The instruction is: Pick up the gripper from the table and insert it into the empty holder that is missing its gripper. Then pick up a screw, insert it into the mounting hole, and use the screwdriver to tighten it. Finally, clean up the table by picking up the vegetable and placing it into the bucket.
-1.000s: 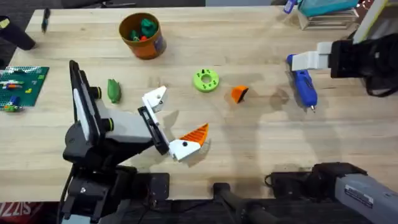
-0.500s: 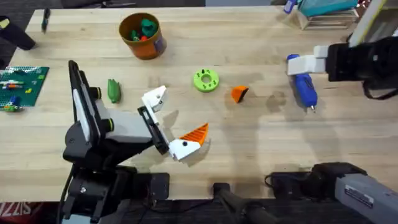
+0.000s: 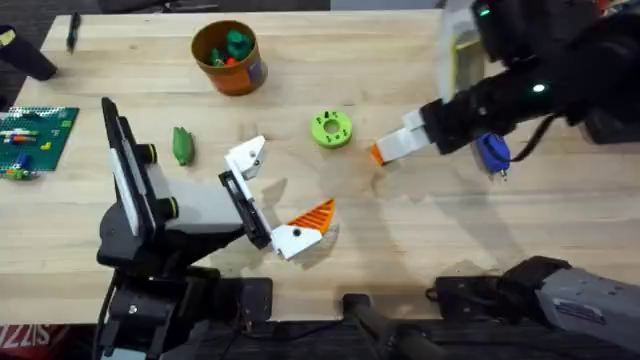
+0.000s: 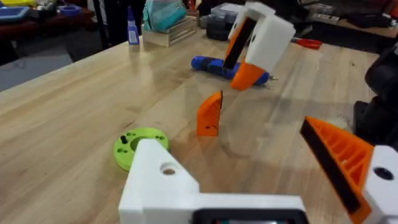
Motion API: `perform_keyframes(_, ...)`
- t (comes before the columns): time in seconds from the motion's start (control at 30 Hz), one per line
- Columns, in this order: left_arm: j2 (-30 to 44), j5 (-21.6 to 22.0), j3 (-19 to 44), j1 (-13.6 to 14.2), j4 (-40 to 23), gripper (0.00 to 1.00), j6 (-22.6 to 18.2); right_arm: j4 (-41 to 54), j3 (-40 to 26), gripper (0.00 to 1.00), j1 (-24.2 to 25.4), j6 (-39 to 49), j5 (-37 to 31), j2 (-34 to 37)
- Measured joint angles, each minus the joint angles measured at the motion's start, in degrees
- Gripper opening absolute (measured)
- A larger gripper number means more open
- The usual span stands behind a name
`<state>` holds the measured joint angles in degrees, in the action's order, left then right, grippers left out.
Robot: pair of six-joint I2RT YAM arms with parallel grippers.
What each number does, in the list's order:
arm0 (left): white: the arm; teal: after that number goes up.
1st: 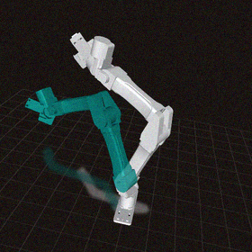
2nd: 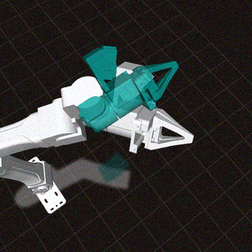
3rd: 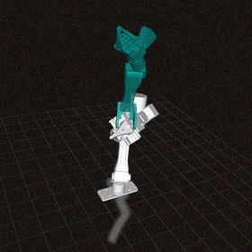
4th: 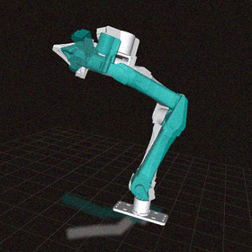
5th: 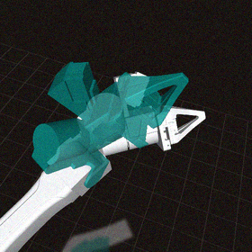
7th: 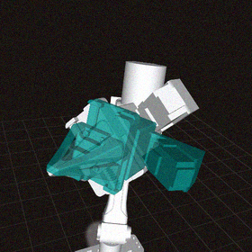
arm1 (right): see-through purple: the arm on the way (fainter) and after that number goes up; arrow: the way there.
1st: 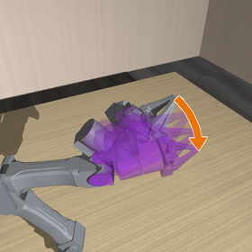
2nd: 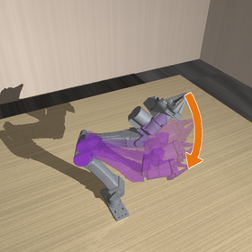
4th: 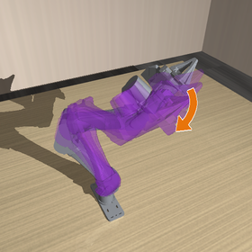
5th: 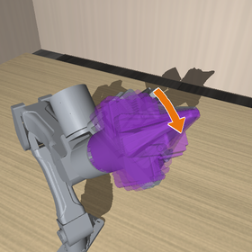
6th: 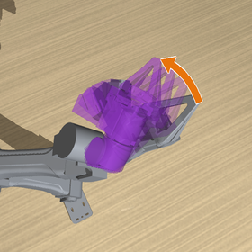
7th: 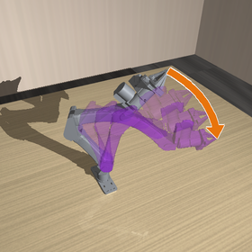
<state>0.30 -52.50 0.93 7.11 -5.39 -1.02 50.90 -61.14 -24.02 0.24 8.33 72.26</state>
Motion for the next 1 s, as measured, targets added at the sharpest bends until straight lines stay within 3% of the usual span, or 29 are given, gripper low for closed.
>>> perform_keyframes(0.03, 0.00, -0.01, 0.00, 0.00, -0.02, 0.986, 0.00, -1.27, 0.00, 0.993, -3.03, 0.23, 0.05, 2.15)
perform_keyframes(0.13, 0.02, 0.02, 0.00, 0.00, -0.02, 0.986, 0.00, -1.31, 0.00, 0.994, -4.10, 0.25, -0.43, 3.74)
perform_keyframes(0.77, 0.00, 0.02, 0.00, 0.00, -0.02, 0.986, 0.00, -5.56, 0.00, 0.956, -4.32, 7.18, -2.16, 14.49)
perform_keyframes(0.83, 0.02, 0.00, 0.00, 0.00, -0.02, 0.986, 0.00, -5.72, 0.00, 0.786, -4.32, 7.73, -2.31, 14.94)
perform_keyframes(1.0, 0.00, 0.02, 0.00, 0.00, -0.02, 0.986, 0.00, -6.39, 0.00, 0.112, -4.30, 8.68, -2.46, 16.16)
